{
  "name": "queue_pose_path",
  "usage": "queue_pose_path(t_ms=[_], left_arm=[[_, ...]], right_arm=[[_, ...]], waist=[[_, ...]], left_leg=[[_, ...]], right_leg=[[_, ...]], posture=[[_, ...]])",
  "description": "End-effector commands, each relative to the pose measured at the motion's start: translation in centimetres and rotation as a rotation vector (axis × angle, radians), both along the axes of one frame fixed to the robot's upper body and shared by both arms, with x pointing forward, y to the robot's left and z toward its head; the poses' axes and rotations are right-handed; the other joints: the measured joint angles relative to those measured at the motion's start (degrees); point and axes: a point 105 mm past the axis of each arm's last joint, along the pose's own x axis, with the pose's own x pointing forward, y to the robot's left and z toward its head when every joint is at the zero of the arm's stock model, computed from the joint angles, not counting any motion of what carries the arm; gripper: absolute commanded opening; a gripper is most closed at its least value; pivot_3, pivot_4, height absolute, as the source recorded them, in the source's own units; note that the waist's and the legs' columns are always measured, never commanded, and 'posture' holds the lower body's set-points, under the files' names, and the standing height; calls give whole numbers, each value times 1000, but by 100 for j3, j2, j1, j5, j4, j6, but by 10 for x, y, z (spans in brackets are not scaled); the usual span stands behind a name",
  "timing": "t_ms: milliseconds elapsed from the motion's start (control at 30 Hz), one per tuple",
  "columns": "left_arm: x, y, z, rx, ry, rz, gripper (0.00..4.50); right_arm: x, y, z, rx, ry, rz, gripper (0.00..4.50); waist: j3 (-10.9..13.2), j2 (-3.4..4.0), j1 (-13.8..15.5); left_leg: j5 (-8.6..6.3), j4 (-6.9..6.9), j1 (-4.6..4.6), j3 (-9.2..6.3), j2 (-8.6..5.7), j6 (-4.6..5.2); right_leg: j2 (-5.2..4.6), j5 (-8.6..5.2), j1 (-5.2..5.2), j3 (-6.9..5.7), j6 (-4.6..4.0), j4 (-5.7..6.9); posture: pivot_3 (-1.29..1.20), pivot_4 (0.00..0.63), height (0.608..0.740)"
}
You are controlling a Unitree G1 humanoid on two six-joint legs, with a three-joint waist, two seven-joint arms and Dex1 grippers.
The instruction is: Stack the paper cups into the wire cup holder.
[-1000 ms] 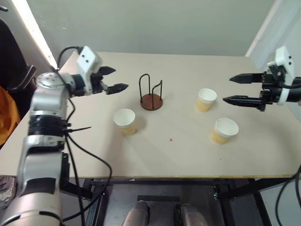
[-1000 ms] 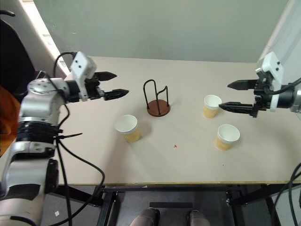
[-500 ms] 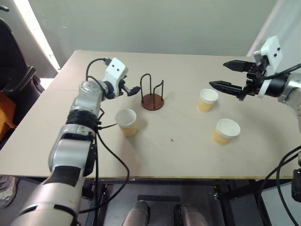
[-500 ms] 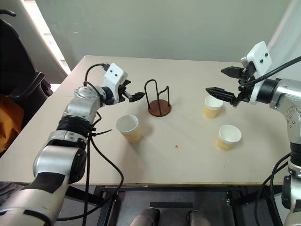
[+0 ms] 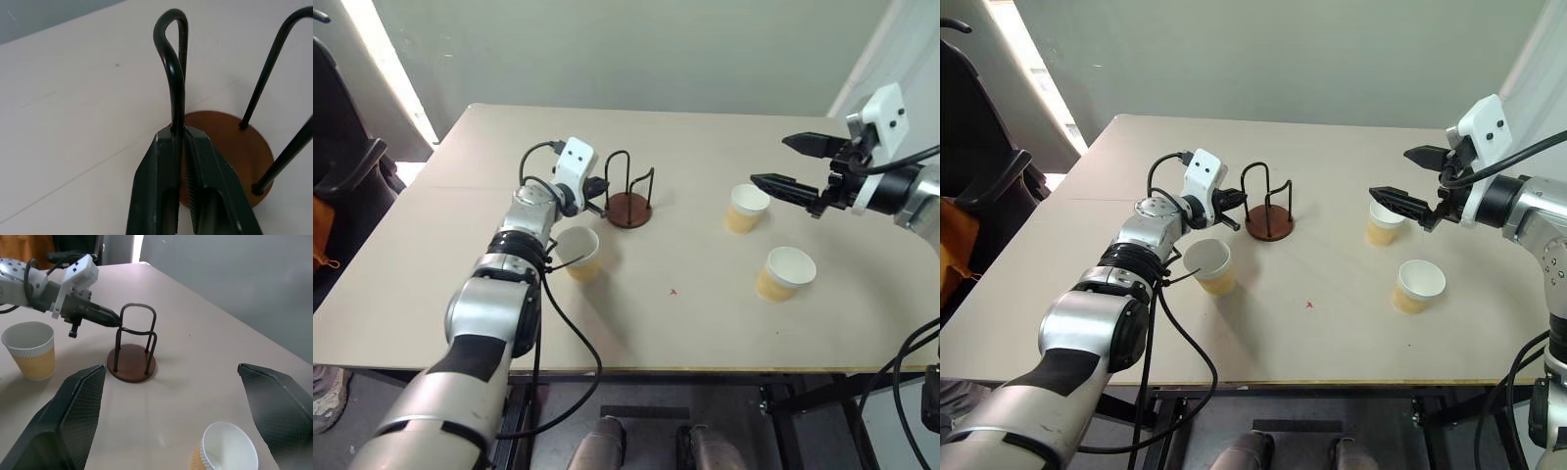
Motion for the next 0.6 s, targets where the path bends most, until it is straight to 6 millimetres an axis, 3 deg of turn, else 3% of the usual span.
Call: queue_pose_path(t_ms=[33,167,333,433,600], left_arm=[[1,-9,33,-40,-85,-38,42],[-10,-30,62,-82,-93,-223,42],[-37,-65,73,-65,-69,-498,42],[-62,-85,66,-45,-46,-648,42],[-97,-106,37,-51,12,-793,42]], right_arm=[[-9,-5,17,7,-72,-22,4500],[-19,-6,15,-26,-40,33,4500],[-45,-6,-3,-125,68,173,4500],[-51,-6,-11,-136,120,213,4500],[-63,2,-23,-166,180,297,4500]], waist=[[0,0,0],[0,0,9],[0,0,42],[0,0,43],[-1,2,23]], left_leg=[[0,0,0,3,0,1],[3,3,-5,7,-5,9],[-4,7,-25,2,-28,20],[-12,15,-25,32,-35,34],[-34,87,-21,94,-38,73]], right_leg=[[0,2,0,4,3,-1],[0,6,-1,13,12,-7],[-8,1,-2,20,30,-20],[-11,-4,-2,45,54,-17],[-8,-6,-1,104,104,-1]], posture=[[0,150,740],[0,150,740],[0,150,740],[0,150,740],[0,150,740]])
